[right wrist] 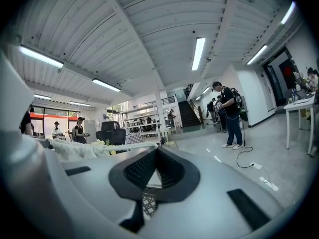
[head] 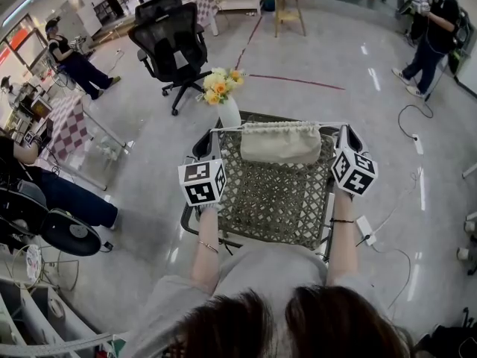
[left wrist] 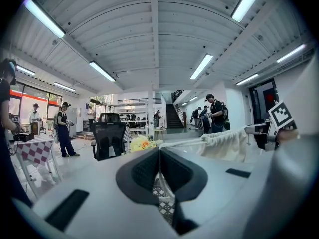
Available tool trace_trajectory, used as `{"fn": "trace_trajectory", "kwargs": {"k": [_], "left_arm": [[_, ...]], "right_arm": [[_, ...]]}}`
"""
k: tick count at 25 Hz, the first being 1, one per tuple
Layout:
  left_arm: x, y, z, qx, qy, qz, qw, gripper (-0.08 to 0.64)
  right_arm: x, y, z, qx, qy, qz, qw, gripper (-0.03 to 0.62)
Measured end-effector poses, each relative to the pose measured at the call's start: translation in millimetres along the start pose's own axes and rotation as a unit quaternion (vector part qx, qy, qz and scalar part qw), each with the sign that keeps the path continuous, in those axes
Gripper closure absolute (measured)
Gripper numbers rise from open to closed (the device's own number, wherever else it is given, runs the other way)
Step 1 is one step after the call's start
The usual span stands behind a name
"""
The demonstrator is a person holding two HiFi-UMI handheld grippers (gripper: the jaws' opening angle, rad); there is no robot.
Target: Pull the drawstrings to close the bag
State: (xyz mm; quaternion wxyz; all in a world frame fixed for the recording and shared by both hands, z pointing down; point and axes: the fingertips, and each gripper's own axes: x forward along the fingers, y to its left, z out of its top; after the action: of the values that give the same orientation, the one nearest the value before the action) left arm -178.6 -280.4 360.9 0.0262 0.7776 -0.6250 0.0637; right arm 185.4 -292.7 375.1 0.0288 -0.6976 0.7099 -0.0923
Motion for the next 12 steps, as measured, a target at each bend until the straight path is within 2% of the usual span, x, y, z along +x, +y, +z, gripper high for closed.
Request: {"fn": "trace_trajectory", "kwargs": {"k": [12], "left_arm": [[0.4, 1.1, 1.0, -0.005, -0.003, 0.001, 1.0000, 0.534]], "right_arm": [[-1.5, -5.2, 0.7, 0.010, -0.003, -0.010, 1.000, 0.571]]}}
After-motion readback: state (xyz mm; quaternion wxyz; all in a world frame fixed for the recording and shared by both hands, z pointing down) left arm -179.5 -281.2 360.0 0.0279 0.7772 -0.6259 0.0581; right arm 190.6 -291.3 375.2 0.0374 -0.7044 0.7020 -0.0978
